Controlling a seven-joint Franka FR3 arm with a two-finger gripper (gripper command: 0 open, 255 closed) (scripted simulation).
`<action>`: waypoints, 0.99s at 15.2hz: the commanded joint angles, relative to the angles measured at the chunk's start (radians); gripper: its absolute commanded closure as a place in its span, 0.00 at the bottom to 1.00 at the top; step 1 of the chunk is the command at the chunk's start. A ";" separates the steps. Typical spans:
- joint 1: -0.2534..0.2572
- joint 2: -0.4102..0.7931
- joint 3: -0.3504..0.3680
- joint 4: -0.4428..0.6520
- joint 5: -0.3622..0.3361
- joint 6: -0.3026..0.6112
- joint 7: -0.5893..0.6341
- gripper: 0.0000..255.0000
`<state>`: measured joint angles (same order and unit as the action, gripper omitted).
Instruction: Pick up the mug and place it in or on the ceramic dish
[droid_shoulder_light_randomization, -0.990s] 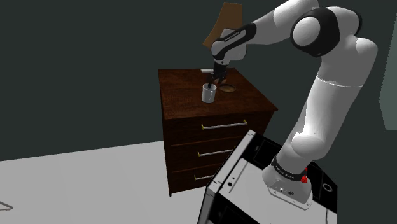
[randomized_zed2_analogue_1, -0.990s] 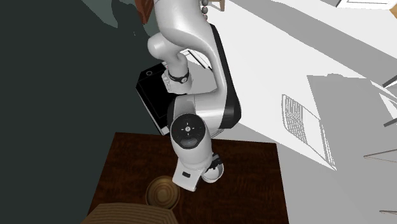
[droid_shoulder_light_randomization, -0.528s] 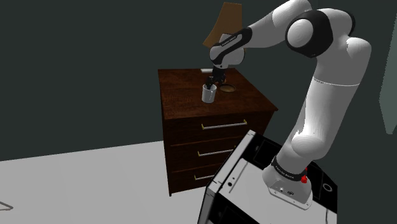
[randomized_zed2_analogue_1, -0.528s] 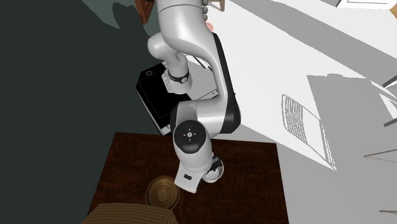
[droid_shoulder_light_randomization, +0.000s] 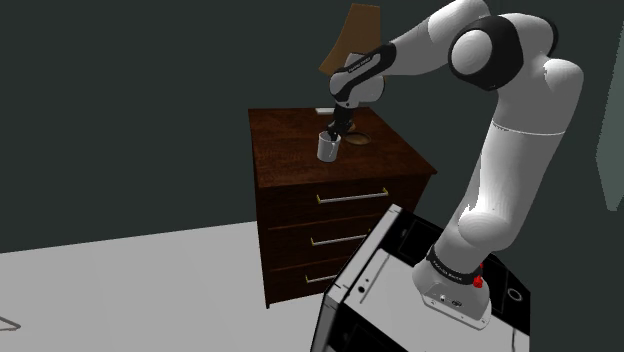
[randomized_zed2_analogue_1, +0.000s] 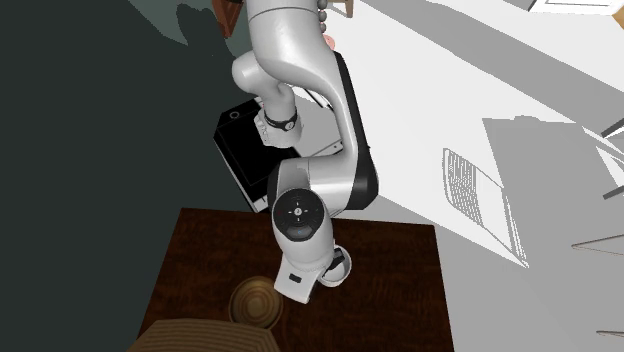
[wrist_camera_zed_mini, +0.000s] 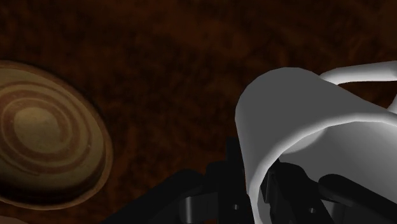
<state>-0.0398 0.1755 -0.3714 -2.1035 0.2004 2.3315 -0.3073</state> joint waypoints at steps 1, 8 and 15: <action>0.000 0.000 0.000 0.000 0.000 0.000 0.000 1.00; 0.002 -0.016 -0.003 0.009 -0.011 -0.023 0.009 1.00; 0.007 -0.065 -0.009 0.050 -0.046 -0.107 0.037 1.00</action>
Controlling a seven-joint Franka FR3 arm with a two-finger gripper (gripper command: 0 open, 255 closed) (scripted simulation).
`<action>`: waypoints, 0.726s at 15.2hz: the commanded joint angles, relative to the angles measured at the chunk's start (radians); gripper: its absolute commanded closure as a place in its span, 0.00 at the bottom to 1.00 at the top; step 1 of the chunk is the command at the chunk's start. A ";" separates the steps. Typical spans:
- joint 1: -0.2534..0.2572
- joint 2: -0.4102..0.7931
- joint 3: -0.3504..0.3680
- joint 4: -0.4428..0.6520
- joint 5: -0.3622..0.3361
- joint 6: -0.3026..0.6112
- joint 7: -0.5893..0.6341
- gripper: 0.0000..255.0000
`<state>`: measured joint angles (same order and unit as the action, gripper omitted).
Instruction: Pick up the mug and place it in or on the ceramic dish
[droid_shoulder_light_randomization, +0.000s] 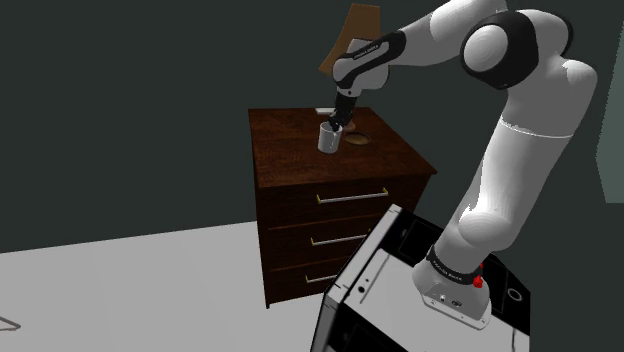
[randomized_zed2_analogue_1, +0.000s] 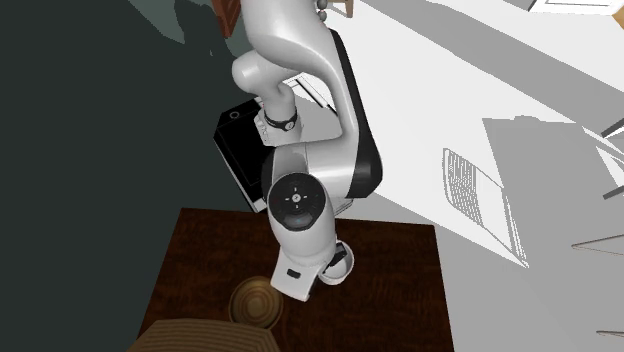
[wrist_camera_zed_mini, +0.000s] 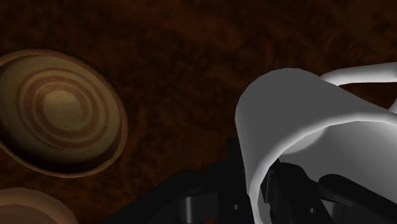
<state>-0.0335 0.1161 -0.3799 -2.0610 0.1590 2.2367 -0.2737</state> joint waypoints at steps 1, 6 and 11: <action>0.001 -0.012 -0.001 0.014 -0.008 -0.024 0.007 1.00; 0.003 -0.040 -0.003 0.050 -0.027 -0.086 0.024 1.00; 0.004 -0.063 -0.004 0.092 -0.042 -0.149 0.037 1.00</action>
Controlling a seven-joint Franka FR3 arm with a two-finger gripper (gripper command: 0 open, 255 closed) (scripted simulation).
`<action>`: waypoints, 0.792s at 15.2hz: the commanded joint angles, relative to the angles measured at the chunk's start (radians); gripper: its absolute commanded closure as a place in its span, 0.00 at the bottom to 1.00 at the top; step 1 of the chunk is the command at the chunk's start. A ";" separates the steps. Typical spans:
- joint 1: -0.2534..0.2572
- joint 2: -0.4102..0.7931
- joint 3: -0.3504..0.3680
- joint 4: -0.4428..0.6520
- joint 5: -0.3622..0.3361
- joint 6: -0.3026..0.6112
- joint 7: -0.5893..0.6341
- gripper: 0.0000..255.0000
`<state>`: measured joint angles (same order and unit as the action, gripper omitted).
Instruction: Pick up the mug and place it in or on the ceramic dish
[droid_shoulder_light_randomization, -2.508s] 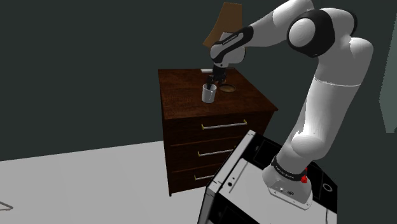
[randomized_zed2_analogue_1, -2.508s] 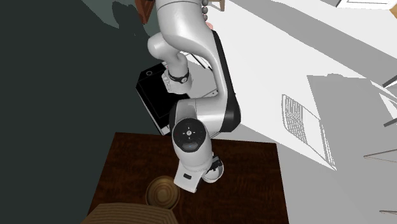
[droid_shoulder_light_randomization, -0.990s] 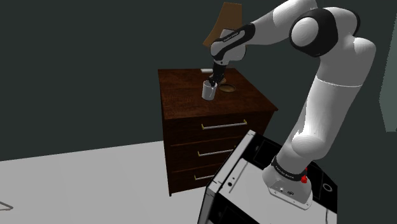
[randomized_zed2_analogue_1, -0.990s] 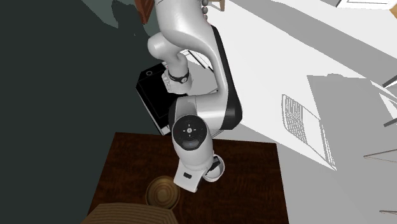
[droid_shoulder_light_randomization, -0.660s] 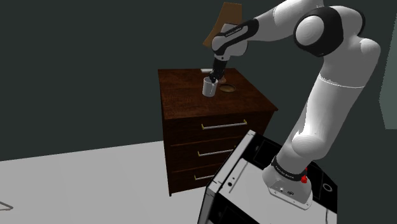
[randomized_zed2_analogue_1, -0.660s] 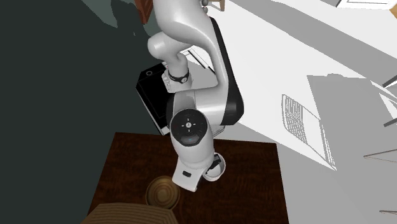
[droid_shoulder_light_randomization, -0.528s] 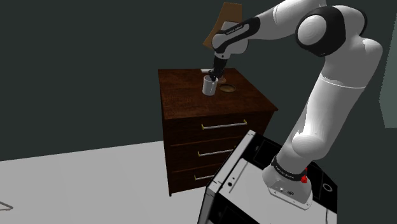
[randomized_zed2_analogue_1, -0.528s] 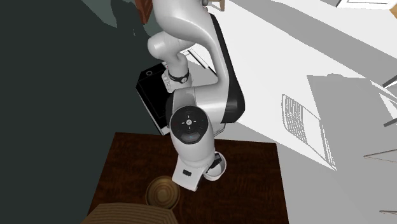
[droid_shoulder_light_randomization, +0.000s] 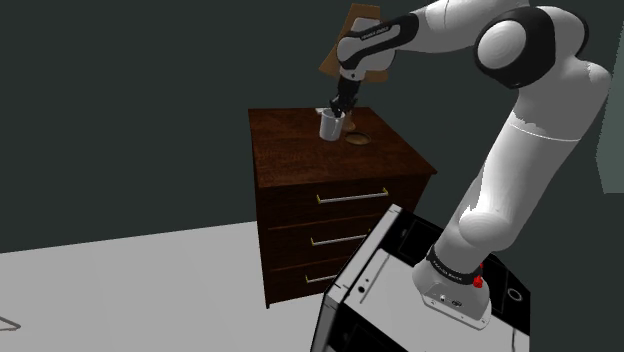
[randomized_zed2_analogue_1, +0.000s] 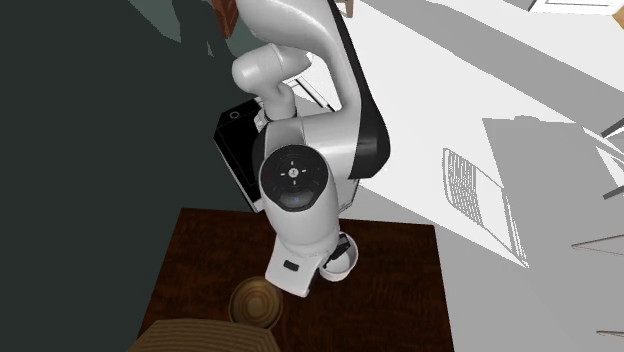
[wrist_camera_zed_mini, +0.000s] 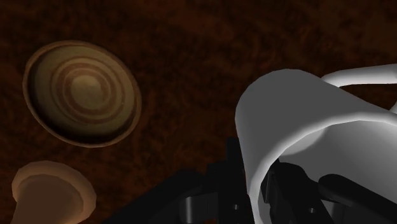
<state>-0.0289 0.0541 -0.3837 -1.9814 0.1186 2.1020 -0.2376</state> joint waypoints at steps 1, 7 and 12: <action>0.000 -0.005 0.000 0.022 -0.004 -0.027 0.004 1.00; -0.067 0.038 -0.054 0.095 0.025 -0.073 -0.122 1.00; -0.142 0.109 -0.101 0.199 0.069 -0.129 -0.250 1.00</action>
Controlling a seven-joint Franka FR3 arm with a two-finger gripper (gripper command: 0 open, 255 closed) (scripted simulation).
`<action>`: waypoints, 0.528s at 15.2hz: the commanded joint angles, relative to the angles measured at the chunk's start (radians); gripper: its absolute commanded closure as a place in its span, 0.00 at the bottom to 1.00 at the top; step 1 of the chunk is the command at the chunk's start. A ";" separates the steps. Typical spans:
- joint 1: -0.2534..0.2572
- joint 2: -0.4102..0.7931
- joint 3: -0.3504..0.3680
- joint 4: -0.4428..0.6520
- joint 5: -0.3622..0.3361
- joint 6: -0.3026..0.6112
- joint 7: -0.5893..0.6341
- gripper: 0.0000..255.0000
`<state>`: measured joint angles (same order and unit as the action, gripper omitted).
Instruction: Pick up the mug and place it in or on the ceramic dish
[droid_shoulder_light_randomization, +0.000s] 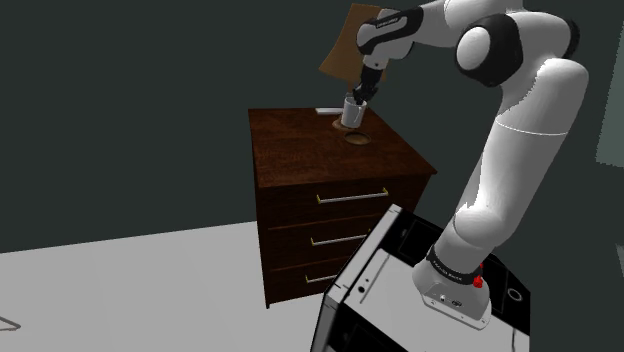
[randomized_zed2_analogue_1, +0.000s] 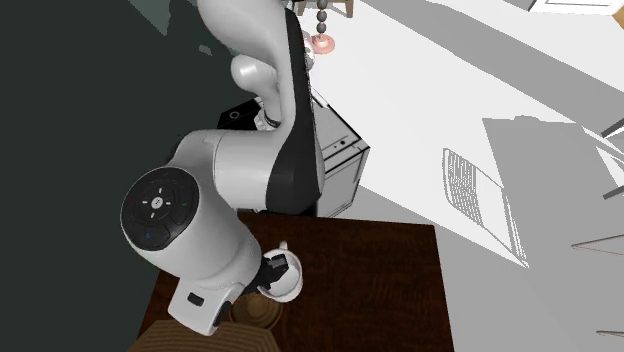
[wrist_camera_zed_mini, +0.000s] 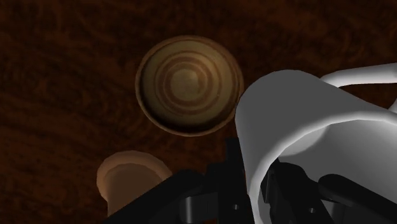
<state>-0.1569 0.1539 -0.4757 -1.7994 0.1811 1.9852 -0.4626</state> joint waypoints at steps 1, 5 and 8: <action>-0.031 0.026 -0.017 0.042 0.017 -0.025 -0.050 1.00; -0.100 0.103 -0.041 0.136 0.061 -0.066 -0.143 1.00; -0.100 0.110 -0.038 0.105 0.068 -0.029 -0.151 1.00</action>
<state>-0.2557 0.2599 -0.5147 -1.6855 0.2456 1.9443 -0.6089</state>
